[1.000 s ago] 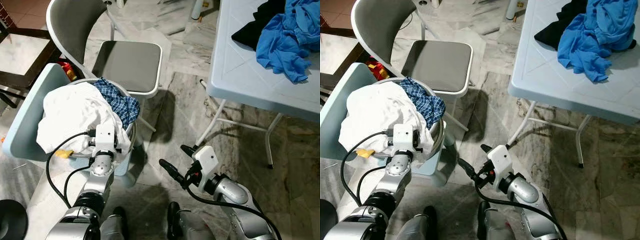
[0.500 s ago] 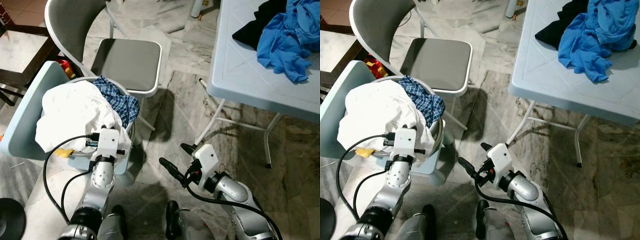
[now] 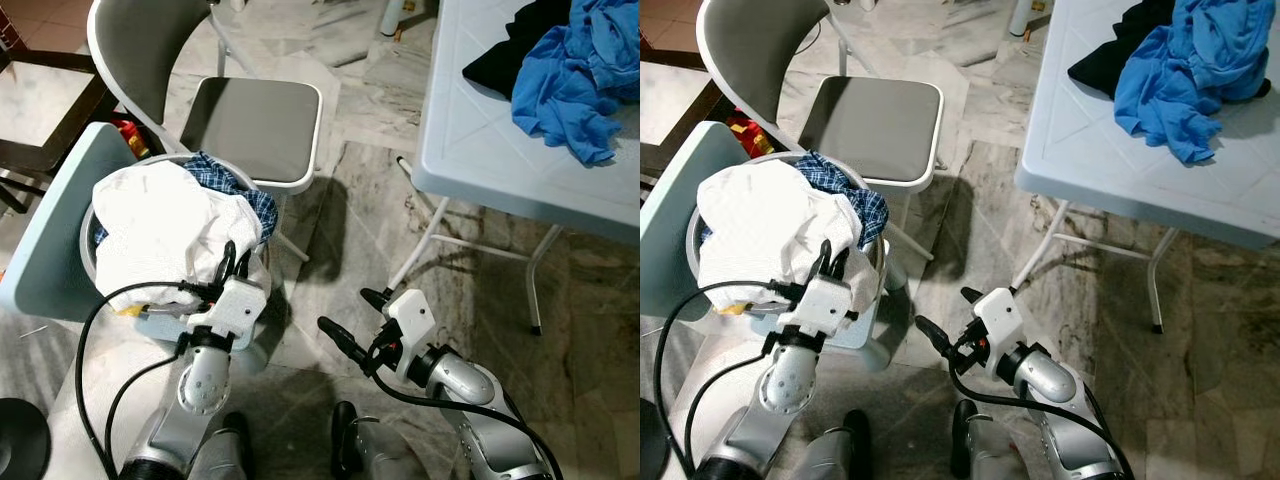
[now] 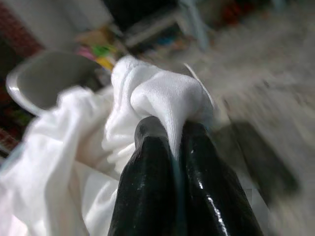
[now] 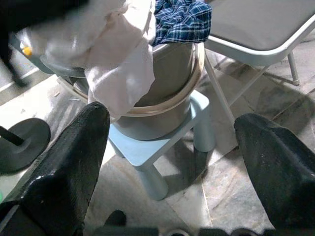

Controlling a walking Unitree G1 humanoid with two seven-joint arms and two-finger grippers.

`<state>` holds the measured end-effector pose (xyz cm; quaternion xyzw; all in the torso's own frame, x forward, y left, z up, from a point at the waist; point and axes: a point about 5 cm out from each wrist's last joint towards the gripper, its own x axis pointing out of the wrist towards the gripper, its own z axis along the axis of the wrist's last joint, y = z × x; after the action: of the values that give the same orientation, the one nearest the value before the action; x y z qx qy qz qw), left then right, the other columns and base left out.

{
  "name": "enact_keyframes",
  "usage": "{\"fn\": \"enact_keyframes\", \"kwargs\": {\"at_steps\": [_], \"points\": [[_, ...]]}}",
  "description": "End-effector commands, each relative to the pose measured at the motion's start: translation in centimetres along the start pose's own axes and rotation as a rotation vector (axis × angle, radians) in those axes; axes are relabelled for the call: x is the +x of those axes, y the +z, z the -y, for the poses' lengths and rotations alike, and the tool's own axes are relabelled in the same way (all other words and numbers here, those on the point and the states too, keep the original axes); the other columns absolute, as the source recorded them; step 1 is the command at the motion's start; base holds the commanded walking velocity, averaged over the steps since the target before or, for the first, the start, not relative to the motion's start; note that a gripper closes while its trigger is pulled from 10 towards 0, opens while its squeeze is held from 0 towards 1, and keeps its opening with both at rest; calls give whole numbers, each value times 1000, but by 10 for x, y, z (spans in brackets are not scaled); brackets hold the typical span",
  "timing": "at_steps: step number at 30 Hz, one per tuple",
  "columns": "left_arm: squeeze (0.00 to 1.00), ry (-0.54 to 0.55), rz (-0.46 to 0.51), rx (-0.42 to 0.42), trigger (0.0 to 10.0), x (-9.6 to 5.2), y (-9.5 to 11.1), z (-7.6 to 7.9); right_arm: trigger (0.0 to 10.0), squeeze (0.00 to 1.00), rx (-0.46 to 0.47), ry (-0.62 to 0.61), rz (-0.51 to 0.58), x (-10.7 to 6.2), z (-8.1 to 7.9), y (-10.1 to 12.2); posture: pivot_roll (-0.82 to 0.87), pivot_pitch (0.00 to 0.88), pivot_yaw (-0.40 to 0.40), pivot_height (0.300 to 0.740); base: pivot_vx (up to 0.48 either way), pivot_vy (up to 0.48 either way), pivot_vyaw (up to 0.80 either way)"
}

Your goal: Hang hanger

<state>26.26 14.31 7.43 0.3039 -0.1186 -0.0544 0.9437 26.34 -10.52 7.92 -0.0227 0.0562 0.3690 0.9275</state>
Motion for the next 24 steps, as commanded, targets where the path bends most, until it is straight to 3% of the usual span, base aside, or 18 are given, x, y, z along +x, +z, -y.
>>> {"fn": "enact_keyframes", "kwargs": {"at_steps": [1,2,5,6,7,10,11,12,13,14,15,16,17,20,21,24], "points": [[0,-72,-129,8,0,-20,-21,11,10000,0,10,2,-23,-3,-1,-7,-129,324,-88,740,0,0,0],[0,-52,-216,-15,0,-27,-35,9,10000,0,11,4,-24,-3,-1,-7,-129,324,-88,740,0,0,0],[0,6,-309,-19,0,-33,-50,1,10000,0,11,7,-27,-3,-2,-8,-127,324,-92,740,0,0,0],[0,40,-351,-28,431,-34,-56,-3,10000,0,10,9,-29,-3,-2,-8,-127,324,-92,740,0,0,0],[0,62,-380,-33,3059,-35,-60,-6,10000,0,10,10,-30,-3,-2,-9,-126,324,-93,740,0,0,0],[0,83,-397,-19,3255,-33,-64,-13,10000,0,8,12,-34,-3,-2,-9,-126,324,-97,740,0,0,0],[0,101,-405,-9,3961,-30,-66,-18,10000,0,7,13,-36,-3,-1,-9,-126,323,-99,740,0,0,0],[0,113,-410,4,6157,-27,-67,-23,10000,0,6,15,-37,-3,-1,-9,-127,323,-100,740,0,0,0],[0,118,-403,12,10000,-24,-67,-26,10000,0,5,16,-38,-3,-1,-9,-127,322,-101,740,0,0,0],[0,121,-398,17,10000,-22,-67,-27,10000,0,4,16,-38,-3,-1,-9,-127,322,-101,740,0,0,0],[847,141,-383,3,10000,-19,-65,-32,10000,0,3,17,-39,-2,0,-9,-127,320,-101,740,0,0,0],[847,141,-383,3,10000,-19,-65,-32,10000,0,3,17,-39,-2,0,-9,-127,320,-101,740,0,0,0],[1000,165,-364,12,10000,-15,-63,-37,10000,0,2,17,-39,-2,0,-9,-127,320,-101,740,0,0,0],[1000,181,-351,30,10000,-13,-61,-40,10000,0,1,17,-40,-2,0,-9,-126,319,-100,740,0,0,0],[1000,172,-298,82,10000,-9,-55,-43,10000,0,1,17,-40,-2,0,-9,-126,319,-98,740,0,0,0],[1000,130,-213,130,10000,-2,-41,-40,10000,0,2,16,-39,-2,0,-9,-125,319,-98,740,0,0,0]]}}
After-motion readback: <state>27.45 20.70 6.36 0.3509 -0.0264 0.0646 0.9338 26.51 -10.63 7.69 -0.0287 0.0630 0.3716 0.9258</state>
